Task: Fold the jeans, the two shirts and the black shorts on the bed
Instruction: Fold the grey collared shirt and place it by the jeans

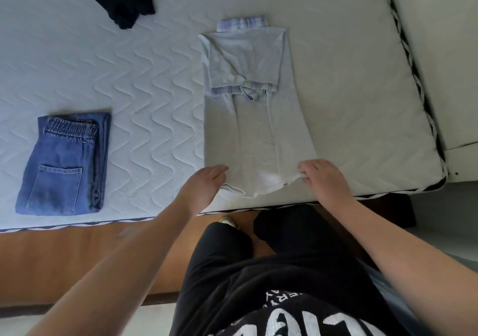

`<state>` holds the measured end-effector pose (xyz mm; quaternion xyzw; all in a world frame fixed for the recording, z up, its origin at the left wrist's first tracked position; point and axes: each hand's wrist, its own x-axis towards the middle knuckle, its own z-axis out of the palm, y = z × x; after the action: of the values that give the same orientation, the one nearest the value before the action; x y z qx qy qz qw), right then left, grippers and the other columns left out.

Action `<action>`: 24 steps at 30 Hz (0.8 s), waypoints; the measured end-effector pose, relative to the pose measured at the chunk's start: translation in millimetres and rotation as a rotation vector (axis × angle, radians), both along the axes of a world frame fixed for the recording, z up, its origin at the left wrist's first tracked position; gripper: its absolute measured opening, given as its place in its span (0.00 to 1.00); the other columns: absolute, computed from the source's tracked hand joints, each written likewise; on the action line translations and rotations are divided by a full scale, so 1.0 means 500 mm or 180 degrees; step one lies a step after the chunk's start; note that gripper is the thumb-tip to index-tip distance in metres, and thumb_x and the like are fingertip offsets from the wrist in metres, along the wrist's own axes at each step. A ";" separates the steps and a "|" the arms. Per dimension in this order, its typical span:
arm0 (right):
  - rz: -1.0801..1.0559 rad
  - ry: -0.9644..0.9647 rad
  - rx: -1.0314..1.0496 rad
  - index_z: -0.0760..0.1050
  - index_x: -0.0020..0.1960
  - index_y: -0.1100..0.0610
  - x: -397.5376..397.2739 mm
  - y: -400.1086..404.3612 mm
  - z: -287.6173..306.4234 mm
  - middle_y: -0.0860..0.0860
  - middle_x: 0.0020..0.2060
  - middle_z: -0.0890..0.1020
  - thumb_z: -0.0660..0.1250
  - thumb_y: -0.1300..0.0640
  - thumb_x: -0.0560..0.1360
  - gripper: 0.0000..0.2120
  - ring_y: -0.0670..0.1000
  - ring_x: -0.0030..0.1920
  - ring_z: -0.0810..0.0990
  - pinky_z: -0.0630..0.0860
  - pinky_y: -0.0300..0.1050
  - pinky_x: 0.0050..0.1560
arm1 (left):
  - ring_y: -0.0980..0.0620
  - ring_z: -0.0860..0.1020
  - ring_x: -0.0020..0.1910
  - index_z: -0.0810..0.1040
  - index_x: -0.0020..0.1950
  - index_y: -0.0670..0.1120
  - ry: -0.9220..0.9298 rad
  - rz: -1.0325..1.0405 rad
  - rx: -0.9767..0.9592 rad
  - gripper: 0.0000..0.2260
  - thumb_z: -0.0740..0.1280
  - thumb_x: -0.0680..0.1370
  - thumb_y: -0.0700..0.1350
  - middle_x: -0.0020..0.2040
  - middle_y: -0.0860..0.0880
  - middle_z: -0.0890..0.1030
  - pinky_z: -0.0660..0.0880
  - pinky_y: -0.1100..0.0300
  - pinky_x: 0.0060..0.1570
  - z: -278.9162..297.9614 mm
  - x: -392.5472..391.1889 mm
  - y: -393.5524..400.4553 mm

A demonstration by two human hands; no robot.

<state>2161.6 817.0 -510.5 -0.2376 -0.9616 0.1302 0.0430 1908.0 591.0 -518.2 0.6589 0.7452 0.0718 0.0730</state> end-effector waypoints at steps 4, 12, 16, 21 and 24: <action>0.0050 -0.0322 0.0043 0.79 0.50 0.56 0.004 0.017 0.039 0.53 0.32 0.80 0.75 0.64 0.67 0.13 0.56 0.31 0.78 0.76 0.47 0.29 | 0.46 0.77 0.26 0.79 0.52 0.48 -0.0020 0.0176 -0.0284 0.24 0.80 0.60 0.34 0.36 0.52 0.82 0.70 0.64 0.25 0.048 -0.017 -0.018; 0.0607 0.0056 0.0117 0.85 0.48 0.53 0.085 -0.006 0.122 0.48 0.38 0.85 0.64 0.53 0.69 0.13 0.52 0.34 0.84 0.77 0.40 0.31 | 0.53 0.84 0.33 0.83 0.58 0.57 -0.0455 0.0175 0.0075 0.14 0.61 0.79 0.57 0.43 0.57 0.86 0.79 0.61 0.31 0.120 0.016 -0.095; 0.0434 0.0092 0.0030 0.84 0.47 0.51 0.137 -0.046 0.141 0.47 0.39 0.85 0.66 0.56 0.66 0.13 0.50 0.33 0.83 0.77 0.40 0.31 | 0.55 0.84 0.39 0.81 0.60 0.58 -0.0801 0.0189 0.0098 0.22 0.49 0.83 0.62 0.48 0.59 0.85 0.80 0.59 0.34 0.136 0.058 -0.138; 0.0215 0.0135 -0.0120 0.84 0.49 0.52 0.127 -0.061 0.146 0.47 0.41 0.86 0.66 0.51 0.71 0.11 0.51 0.35 0.84 0.79 0.42 0.33 | 0.53 0.84 0.42 0.80 0.56 0.55 -0.0867 0.0228 0.0162 0.14 0.57 0.81 0.56 0.50 0.59 0.84 0.80 0.58 0.34 0.142 0.050 -0.129; 0.0175 0.0310 -0.0208 0.84 0.48 0.53 0.080 -0.040 0.154 0.47 0.40 0.85 0.59 0.41 0.76 0.20 0.50 0.36 0.83 0.77 0.41 0.34 | 0.55 0.82 0.43 0.79 0.54 0.55 -0.0921 0.0351 0.0152 0.15 0.56 0.81 0.58 0.50 0.60 0.83 0.78 0.60 0.35 0.159 0.017 -0.082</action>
<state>2201.5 797.1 -433.4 -0.2057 -0.9598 0.1741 0.0784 1916.7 549.8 -438.7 0.6013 0.7600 0.1876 0.1599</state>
